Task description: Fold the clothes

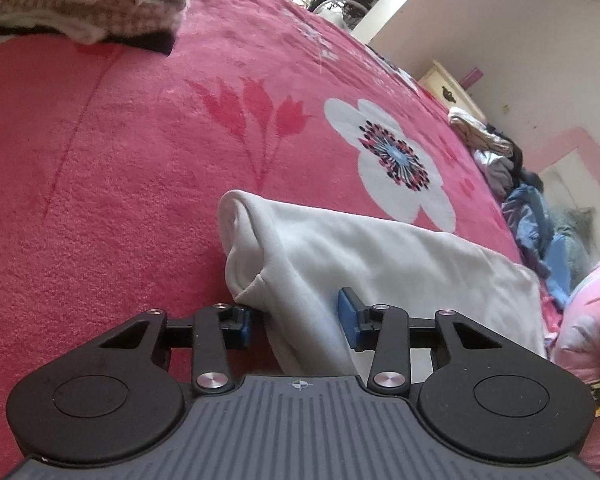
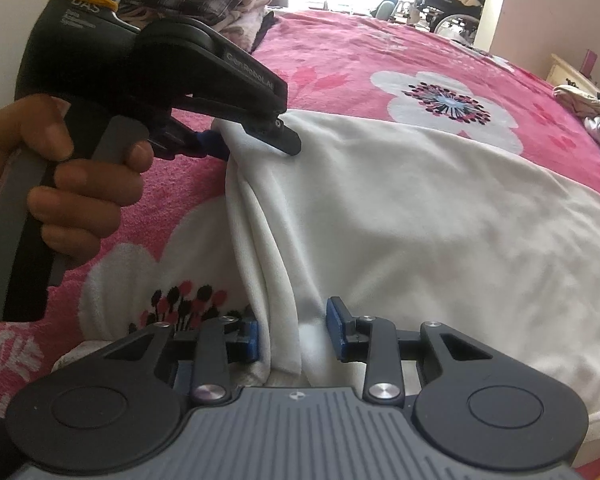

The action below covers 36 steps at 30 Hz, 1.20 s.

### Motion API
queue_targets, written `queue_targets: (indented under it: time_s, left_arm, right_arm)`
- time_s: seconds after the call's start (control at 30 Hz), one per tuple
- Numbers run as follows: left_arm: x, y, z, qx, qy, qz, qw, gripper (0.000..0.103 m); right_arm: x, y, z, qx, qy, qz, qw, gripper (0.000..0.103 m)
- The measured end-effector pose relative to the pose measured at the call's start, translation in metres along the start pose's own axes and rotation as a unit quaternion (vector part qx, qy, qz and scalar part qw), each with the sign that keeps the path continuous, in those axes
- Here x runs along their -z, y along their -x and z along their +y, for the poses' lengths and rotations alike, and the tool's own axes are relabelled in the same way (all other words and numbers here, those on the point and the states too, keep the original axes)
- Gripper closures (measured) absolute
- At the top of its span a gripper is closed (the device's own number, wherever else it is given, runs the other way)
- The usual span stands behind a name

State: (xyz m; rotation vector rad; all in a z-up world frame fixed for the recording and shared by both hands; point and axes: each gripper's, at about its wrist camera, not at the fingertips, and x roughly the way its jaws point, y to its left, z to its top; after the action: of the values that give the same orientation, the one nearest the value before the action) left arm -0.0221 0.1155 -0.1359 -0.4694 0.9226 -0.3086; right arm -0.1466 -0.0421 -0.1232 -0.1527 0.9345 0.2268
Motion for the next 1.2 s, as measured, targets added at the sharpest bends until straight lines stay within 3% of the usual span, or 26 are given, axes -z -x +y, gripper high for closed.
queue_targets:
  time_s: [0.1,0.17,0.33,0.67,0.93,1.2]
  left_arm:
    - [0.0,0.002,-0.007,-0.013,-0.015,-0.006,0.9998,0.074]
    - [-0.002,0.005,-0.012,-0.014,-0.019,-0.012,0.9996,0.077]
    - [-0.007,0.013,-0.03,-0.006,-0.045,-0.027,0.9986,0.085]
    - [-0.023,0.015,-0.082,0.024,-0.101,-0.048,0.9934,0.088]
    - [-0.032,-0.003,-0.145,0.069,-0.162,-0.053,0.983,0.09]
    - [-0.035,-0.043,-0.224,0.104,-0.21,-0.026,0.9719,0.09]
  right_arm:
    - [-0.003,0.001,-0.005,-0.007,-0.012,0.0,1.0,0.086]
    - [-0.005,0.005,-0.008,-0.013,-0.022,-0.001,1.0,0.088]
    - [-0.008,0.016,-0.015,-0.021,-0.043,-0.011,0.999,0.091]
    - [-0.021,0.054,-0.06,-0.021,-0.117,-0.057,0.991,0.093]
    - [-0.022,0.081,-0.117,-0.013,-0.206,-0.093,0.974,0.093]
    - [-0.007,0.103,-0.192,-0.001,-0.309,-0.131,0.942,0.093]
